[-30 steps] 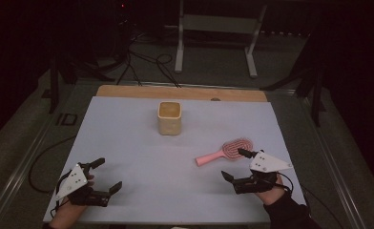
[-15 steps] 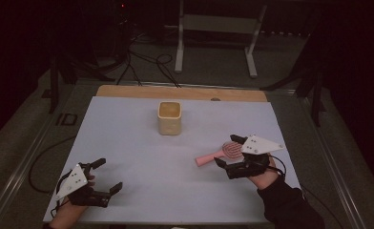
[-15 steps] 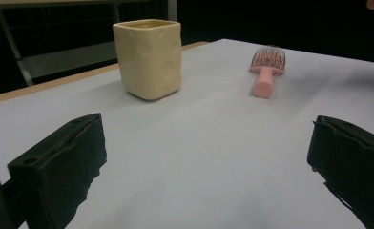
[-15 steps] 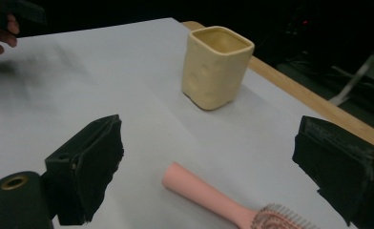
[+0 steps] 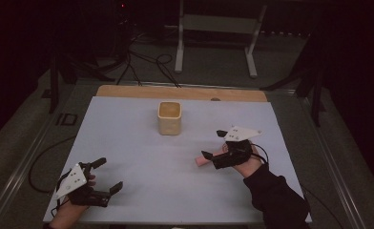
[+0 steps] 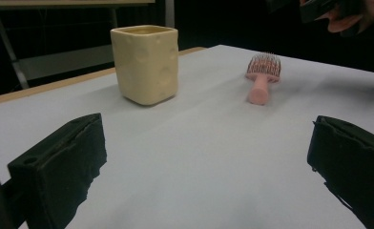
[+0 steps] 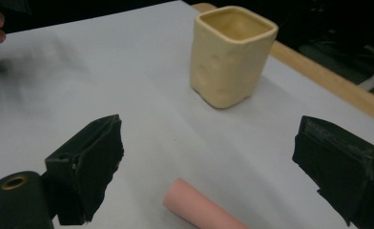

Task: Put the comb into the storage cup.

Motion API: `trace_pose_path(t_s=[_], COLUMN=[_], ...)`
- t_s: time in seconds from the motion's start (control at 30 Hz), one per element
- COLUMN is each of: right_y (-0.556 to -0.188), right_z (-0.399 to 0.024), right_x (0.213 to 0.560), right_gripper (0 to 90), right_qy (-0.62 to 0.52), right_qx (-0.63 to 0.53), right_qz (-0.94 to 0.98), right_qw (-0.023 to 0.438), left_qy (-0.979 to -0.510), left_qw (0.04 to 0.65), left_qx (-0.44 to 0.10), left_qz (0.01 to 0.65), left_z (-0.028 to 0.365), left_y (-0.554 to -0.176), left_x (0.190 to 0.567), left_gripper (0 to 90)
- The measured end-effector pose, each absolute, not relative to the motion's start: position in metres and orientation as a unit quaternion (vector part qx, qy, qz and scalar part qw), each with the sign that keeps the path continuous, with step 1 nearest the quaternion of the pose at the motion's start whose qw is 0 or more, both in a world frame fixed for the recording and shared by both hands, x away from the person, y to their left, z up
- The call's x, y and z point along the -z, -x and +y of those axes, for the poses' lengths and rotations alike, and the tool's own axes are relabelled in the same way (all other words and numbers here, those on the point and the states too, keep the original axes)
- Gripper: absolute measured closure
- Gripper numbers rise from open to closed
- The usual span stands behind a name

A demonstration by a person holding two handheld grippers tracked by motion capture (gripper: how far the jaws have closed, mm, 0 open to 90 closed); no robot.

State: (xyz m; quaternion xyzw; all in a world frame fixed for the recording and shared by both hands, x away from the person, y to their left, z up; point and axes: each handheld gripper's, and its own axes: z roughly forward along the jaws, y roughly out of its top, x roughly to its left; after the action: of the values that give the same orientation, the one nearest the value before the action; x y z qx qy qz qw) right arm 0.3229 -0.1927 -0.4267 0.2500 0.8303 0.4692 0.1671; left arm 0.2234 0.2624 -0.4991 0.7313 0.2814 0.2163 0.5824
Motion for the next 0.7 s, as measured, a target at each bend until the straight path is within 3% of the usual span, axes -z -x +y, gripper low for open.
trace_pose_path(t_s=[0.37, 0.6, 0.63, 0.67, 0.7], right_y=[-0.345, -0.352, -0.352, -0.352, -0.352], right_z=[-0.182, -0.175, -0.173, -0.173, -0.17], right_x=[0.454, 0.469, 0.472, 0.472, 0.476], right_gripper=[10.4, 25.7, 31.9, 31.9, 39.1], right_qy=[-0.258, -0.271, -0.271, -0.271, -0.272], right_qx=[-0.451, -0.419, -0.409, -0.409, -0.402], right_qz=[0.845, 0.858, 0.863, 0.863, 0.866], right_qw=[0.125, 0.124, 0.124, 0.124, 0.123], left_qy=[-0.732, -0.732, -0.732, -0.732, -0.733], left_qw=[0.582, 0.582, 0.582, 0.582, 0.582], left_qx=[-0.214, -0.214, -0.214, -0.214, -0.214], left_qz=[0.282, 0.282, 0.282, 0.281, 0.281], left_z=[0.262, 0.263, 0.263, 0.263, 0.263], left_y=[-0.224, -0.225, -0.225, -0.225, -0.225], left_x=[0.5, 0.501, 0.501, 0.501, 0.5], left_gripper=[0.0, 0.0, 0.0, 0.0, 0.0])
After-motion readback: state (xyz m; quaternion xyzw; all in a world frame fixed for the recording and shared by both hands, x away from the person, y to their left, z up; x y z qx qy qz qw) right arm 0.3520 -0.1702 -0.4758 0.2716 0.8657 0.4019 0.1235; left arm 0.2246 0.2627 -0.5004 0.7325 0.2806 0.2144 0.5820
